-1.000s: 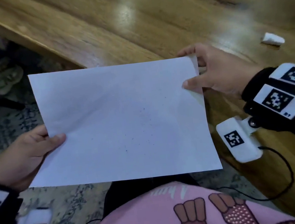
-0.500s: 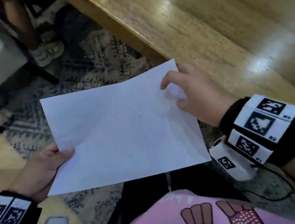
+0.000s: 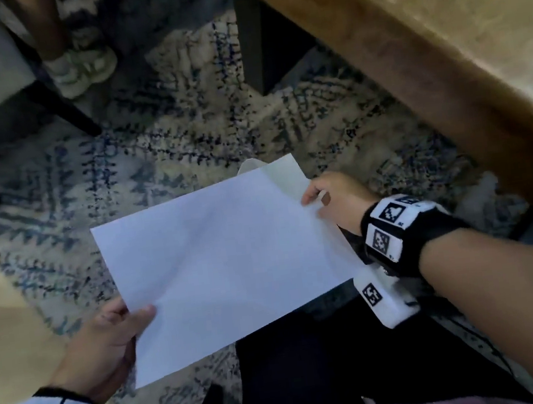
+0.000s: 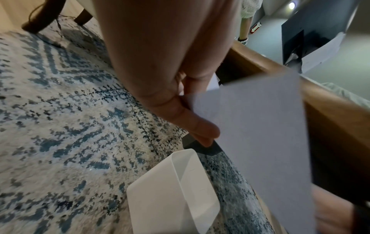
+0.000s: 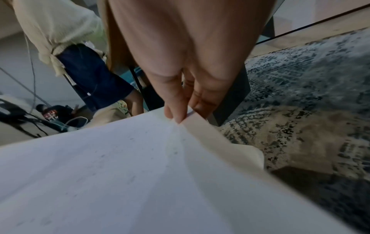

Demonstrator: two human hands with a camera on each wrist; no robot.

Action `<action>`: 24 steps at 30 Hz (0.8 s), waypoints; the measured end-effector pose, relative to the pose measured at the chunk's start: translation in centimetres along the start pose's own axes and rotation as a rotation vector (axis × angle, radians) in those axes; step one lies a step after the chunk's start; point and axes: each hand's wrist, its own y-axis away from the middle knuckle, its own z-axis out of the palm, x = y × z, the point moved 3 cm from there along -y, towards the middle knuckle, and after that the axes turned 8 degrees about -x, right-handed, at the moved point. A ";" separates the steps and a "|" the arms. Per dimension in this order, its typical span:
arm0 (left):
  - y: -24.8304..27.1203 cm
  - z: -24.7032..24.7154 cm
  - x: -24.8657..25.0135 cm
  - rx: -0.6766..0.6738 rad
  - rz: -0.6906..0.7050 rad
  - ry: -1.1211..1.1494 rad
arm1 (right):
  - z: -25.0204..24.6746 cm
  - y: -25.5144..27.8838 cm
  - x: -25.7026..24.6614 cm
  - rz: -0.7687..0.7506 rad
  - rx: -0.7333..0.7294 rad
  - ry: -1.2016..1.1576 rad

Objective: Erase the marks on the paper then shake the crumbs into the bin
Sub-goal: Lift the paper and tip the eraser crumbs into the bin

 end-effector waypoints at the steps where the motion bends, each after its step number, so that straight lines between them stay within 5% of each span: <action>1: -0.6 0.0 -0.4 0.001 0.012 -0.009 | 0.4 -1.2 0.4 -0.016 0.004 0.014; 15: -8.4 0.0 -5.5 0.098 -0.073 0.006 | 6.0 -14.5 6.5 -0.023 -0.207 0.219; 24: -9.4 4.2 -3.8 0.169 -0.005 -0.204 | 6.9 -15.4 7.6 0.006 -0.362 0.397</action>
